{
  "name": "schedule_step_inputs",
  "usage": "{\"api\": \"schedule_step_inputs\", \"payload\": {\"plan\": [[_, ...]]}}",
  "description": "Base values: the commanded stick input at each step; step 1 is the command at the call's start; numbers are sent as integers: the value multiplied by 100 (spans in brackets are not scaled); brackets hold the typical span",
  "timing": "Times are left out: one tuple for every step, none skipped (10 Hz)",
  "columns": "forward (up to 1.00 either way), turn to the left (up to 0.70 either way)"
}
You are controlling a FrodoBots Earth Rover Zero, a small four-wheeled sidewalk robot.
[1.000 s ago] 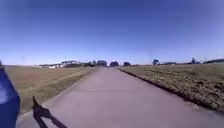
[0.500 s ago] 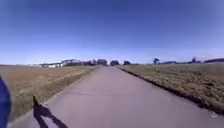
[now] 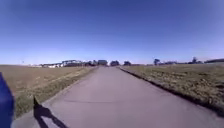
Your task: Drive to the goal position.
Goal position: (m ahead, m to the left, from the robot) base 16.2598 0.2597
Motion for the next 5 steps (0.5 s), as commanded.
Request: {"api": "schedule_step_inputs", "payload": {"plan": [[70, 0], [70, 0], [70, 0], [70, 0], [70, 0]]}}
